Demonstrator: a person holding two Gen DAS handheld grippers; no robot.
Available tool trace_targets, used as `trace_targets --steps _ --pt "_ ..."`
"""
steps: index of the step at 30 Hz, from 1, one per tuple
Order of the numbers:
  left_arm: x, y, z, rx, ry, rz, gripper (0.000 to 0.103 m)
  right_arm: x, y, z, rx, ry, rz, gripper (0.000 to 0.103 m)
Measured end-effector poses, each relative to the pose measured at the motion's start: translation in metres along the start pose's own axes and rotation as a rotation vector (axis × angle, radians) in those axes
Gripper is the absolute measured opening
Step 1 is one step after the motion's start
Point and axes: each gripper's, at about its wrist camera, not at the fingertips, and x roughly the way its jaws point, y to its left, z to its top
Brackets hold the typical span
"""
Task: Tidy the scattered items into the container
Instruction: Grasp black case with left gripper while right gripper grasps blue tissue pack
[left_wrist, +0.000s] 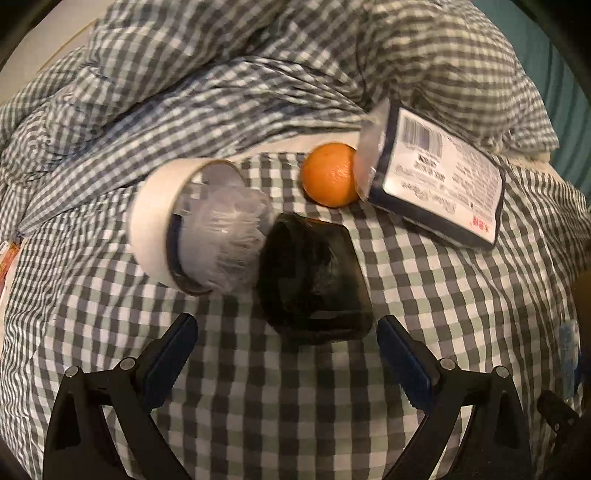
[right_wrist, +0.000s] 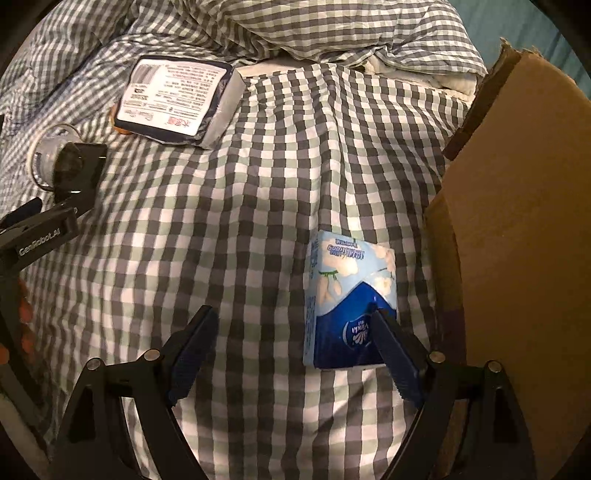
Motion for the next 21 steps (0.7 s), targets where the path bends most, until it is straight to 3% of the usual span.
trace_targets --steps 6,9,12,15,17,21 --pt "0.003 -0.007 0.0 0.02 0.015 -0.015 0.098 0.008 0.006 0.001 -0.031 -0.003 -0.072 0.085" --pt "0.007 -0.006 -0.001 0.008 0.038 -0.053 0.078 0.009 0.007 0.002 -0.036 0.006 -0.08 0.085" --pt "0.002 -0.007 0.001 0.02 0.03 -0.065 0.059 0.004 0.003 0.003 -0.014 0.007 -0.077 0.073" --pt "0.001 -0.007 0.003 0.019 0.038 -0.07 0.058 -0.001 -0.004 0.004 0.005 0.004 -0.071 0.058" --pt "-0.002 -0.006 0.004 0.02 0.037 -0.074 0.052 -0.002 -0.011 0.005 0.016 0.002 -0.093 0.036" --pt "-0.014 -0.004 0.005 0.012 0.022 -0.079 0.051 -0.009 -0.028 0.006 0.057 -0.002 -0.042 0.031"
